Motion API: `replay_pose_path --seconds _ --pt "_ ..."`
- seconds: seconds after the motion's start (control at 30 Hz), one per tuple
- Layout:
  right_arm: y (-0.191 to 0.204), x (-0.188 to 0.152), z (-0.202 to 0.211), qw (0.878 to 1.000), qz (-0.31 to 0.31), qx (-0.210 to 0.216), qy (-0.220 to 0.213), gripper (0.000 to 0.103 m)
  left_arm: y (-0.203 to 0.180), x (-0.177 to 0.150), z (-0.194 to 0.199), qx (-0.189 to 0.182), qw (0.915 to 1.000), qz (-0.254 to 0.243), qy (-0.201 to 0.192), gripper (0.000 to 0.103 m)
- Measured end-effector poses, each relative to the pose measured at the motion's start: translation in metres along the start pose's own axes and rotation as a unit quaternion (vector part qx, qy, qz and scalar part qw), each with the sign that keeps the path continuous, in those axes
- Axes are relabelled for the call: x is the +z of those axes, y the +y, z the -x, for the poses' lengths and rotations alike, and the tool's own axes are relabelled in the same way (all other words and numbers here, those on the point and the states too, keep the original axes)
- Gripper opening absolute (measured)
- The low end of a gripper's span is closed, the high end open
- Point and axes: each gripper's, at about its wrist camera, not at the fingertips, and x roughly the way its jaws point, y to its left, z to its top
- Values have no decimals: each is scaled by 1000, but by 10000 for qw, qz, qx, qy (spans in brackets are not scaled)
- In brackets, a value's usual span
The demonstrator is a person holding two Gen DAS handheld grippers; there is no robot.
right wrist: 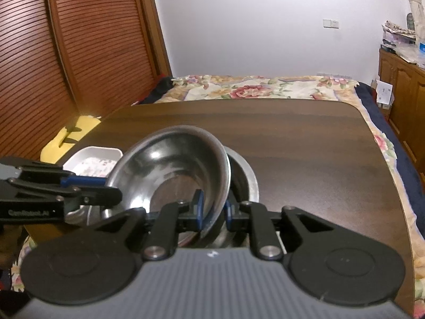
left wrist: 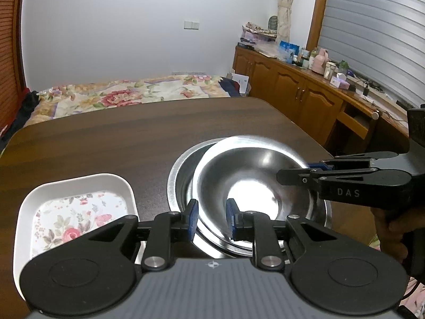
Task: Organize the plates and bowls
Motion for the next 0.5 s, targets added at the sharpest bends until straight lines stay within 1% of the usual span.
replay_pose_path --seconds 0.1,0.2,0.33,0.43,0.5 --pt "0 0 0 10000 7 -22 -22 21 -1 -1 2 5 10000 4 -49 23" --pt "2 -1 0 9999 88 -69 -46 21 -3 -1 5 34 9999 -28 -109 23" --pt "0 -2 2 9999 39 -48 -88 21 -3 0 8 41 9998 -33 -184 23" --pt "0 -2 7 9998 3 -44 -200 21 -3 0 11 106 9995 -57 -279 23" --pt "0 -2 13 9995 -11 -51 -300 21 -2 1 13 134 9993 -43 -345 31"
